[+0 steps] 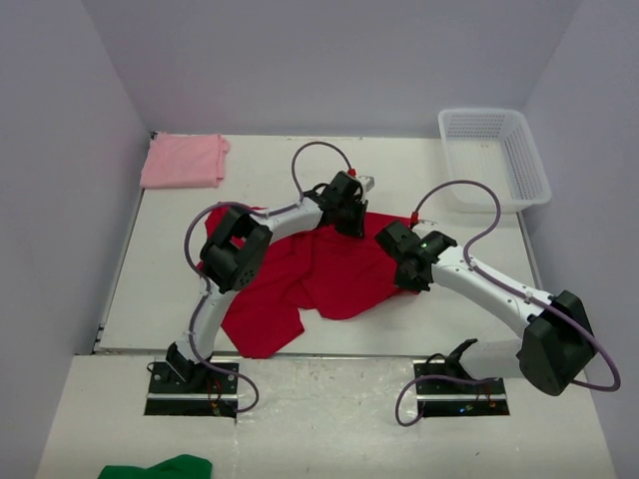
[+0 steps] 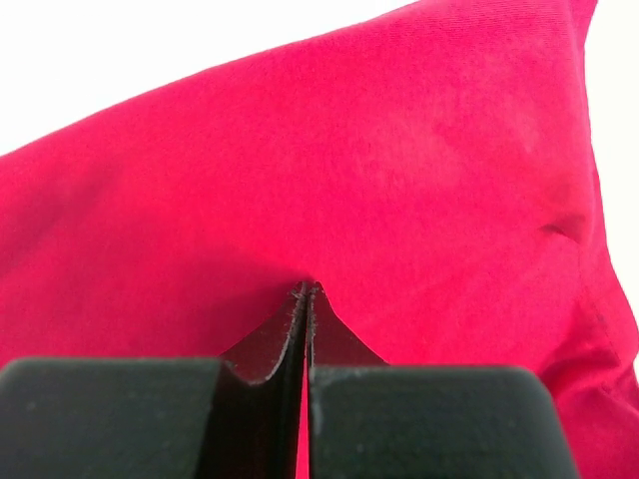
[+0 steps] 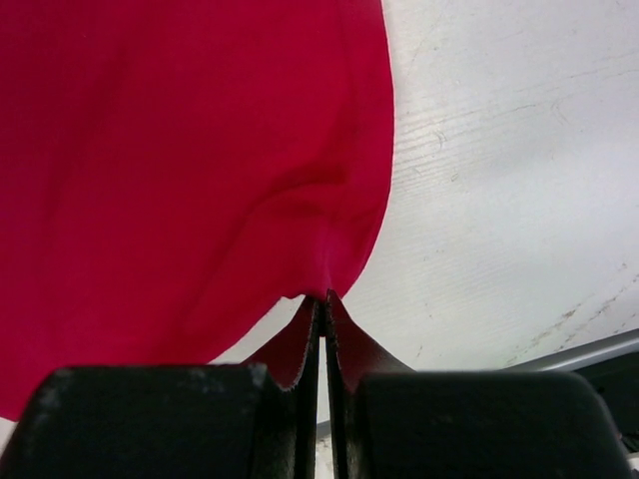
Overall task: Fold and stack the t-shirts
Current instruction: Grap the side of the flattened tshirt closest away from the robot with both arms
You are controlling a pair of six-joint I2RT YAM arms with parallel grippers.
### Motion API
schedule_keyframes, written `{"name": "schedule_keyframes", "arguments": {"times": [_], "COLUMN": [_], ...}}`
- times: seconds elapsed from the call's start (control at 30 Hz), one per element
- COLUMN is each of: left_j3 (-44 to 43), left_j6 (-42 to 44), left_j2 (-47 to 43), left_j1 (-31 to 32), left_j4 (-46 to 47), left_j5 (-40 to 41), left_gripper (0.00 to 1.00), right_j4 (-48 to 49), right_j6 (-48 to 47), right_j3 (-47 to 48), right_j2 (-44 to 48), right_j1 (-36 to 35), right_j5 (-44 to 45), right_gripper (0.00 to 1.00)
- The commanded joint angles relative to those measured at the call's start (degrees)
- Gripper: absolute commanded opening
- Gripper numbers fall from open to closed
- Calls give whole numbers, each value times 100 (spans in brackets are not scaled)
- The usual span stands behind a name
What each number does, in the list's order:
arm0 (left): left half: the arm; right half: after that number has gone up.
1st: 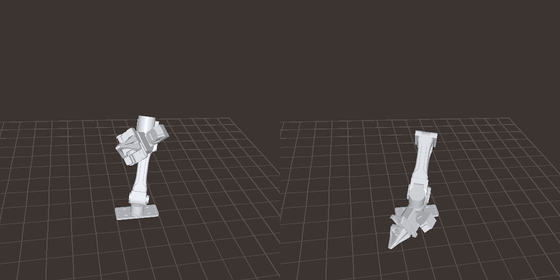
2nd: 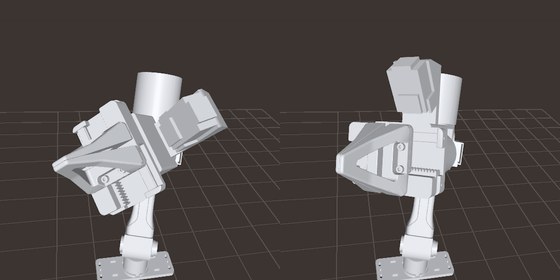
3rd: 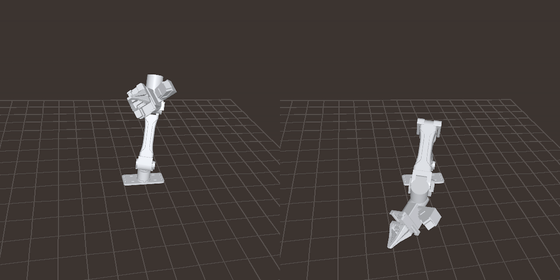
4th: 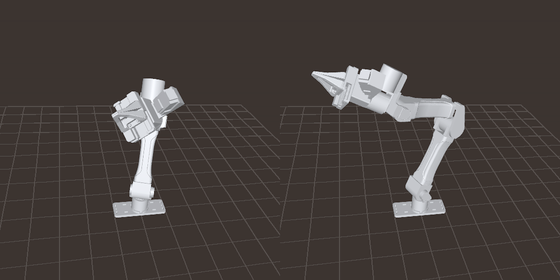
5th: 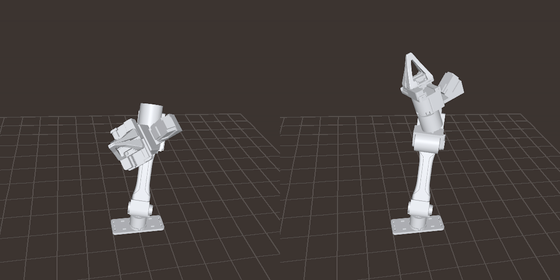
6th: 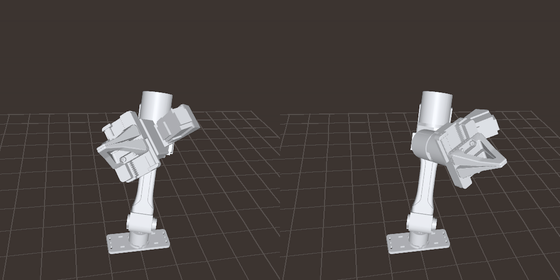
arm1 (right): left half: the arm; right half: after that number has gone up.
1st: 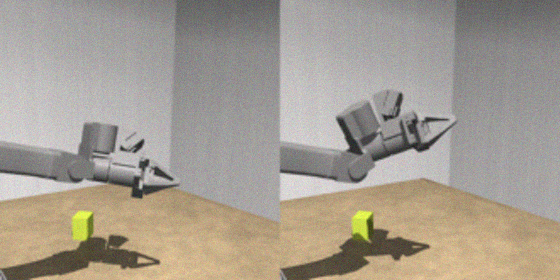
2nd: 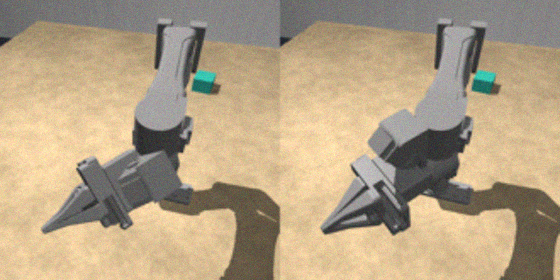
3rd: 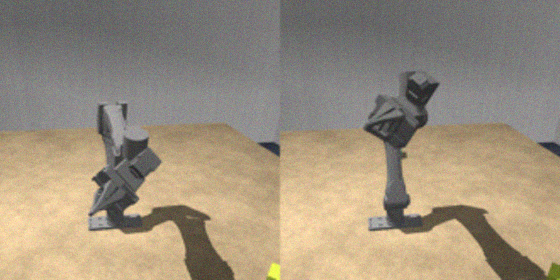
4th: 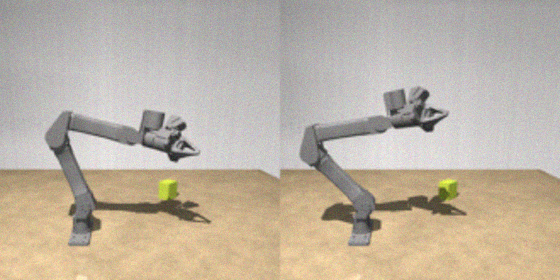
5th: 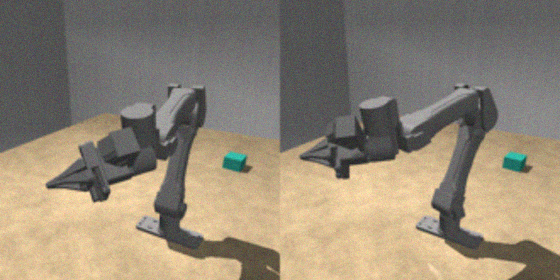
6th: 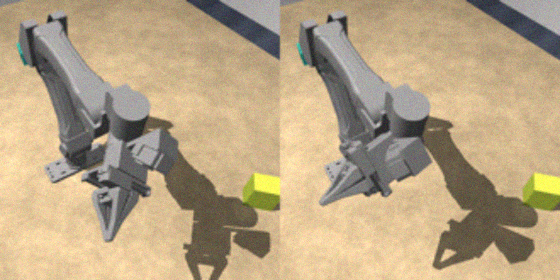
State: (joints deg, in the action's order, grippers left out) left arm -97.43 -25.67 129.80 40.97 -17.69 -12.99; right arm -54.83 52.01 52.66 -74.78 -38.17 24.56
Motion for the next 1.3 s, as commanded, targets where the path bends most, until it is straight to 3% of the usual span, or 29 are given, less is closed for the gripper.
{"name": "schedule_keyframes", "arguments": {"times": [0.0,0.37,0.53,0.73,0.9,1.07,1.2,1.27], "left_j3": [-486,-2551,-2765,-1738,836,2629,2931,3019], "left_j6": [97,168,220,572,-86,-545,52,10], "left_j2": [387,2171,1971,628,-1542,-3045,-3470,-3584], "left_j1": [25,7,-142,-256,-387,-958,-1003,-1047], "left_j4": [240,-252,-243,-753,-306,203,548,339], "left_j5": [-423,-1046,-1030,-100,1525,1878,1353,1770], "left_gripper": [0,0,0,0,0,0,0,0], "right_j4": [-10,95,262,376,411,526,666,666], "right_j6": [-33,-305,-560,-876,-1026,-1096,-1193,-1228], "right_j3": [288,701,745,754,719,631,578,622], "right_j2": [-80,-563,-818,-801,-687,-660,-713,-739], "right_j1": [73,407,758,1153,1189,1207,1198,1198], "right_j5": [234,295,365,453,471,383,251,225], "right_gripper": [0,0,0,0,0,0,0,0]}}
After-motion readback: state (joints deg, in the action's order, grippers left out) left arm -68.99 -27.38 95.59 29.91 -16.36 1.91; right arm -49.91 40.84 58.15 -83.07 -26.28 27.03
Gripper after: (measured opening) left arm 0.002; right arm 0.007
